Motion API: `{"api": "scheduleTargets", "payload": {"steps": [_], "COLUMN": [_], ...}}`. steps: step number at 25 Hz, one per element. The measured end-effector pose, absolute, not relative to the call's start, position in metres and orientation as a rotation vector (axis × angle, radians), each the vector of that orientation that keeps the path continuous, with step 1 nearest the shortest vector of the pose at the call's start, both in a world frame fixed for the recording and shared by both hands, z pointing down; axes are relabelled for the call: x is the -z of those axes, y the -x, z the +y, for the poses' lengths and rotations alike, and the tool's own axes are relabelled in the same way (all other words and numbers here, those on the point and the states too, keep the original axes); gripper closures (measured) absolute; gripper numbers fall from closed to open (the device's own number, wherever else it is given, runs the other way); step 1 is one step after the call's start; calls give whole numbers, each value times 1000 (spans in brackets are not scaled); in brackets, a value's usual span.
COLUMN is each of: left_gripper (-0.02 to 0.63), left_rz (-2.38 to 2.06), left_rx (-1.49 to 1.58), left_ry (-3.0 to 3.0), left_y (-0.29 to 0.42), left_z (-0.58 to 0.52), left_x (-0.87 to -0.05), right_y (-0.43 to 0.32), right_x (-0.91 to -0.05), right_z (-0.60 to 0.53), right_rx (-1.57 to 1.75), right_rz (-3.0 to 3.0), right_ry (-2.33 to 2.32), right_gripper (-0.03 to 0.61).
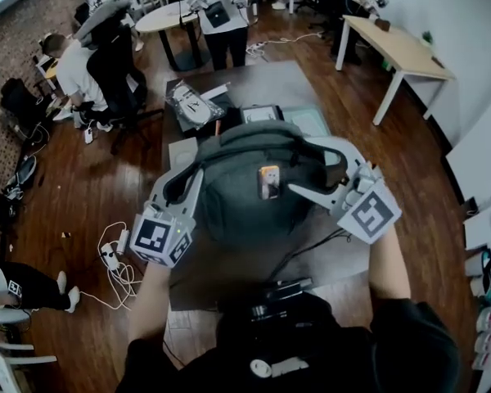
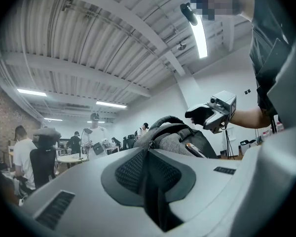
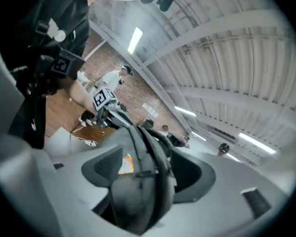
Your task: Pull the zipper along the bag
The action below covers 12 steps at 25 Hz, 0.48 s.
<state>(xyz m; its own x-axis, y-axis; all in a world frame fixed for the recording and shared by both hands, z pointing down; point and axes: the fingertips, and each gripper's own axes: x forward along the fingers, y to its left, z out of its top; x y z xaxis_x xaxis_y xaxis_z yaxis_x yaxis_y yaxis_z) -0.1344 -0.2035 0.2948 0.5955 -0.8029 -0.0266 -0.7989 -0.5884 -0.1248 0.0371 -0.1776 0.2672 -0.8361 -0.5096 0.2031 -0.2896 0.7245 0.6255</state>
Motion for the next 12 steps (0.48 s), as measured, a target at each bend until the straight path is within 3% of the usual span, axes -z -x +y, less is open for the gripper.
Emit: {"api": "scheduleTargets", "payload": {"steps": [6,9,12], "left_gripper": [586,586,586], "left_rz": [1377,1421,1436], "left_rx": [146,189,218], "left_ry": [2609,2571,2561], "left_y": [130,129,129], "left_z": [-206,-209,-211], "left_x": [-290,-289,-289], "right_y": [-13,-4,9], "right_x": [-299,-295,-301], "right_z": [-180,-192,-198], "right_rx": [916,832,919], "right_rz": [-2378,-2397,-2221], "right_ry": [-551,-619,-575], "right_gripper": [242,303,282]}}
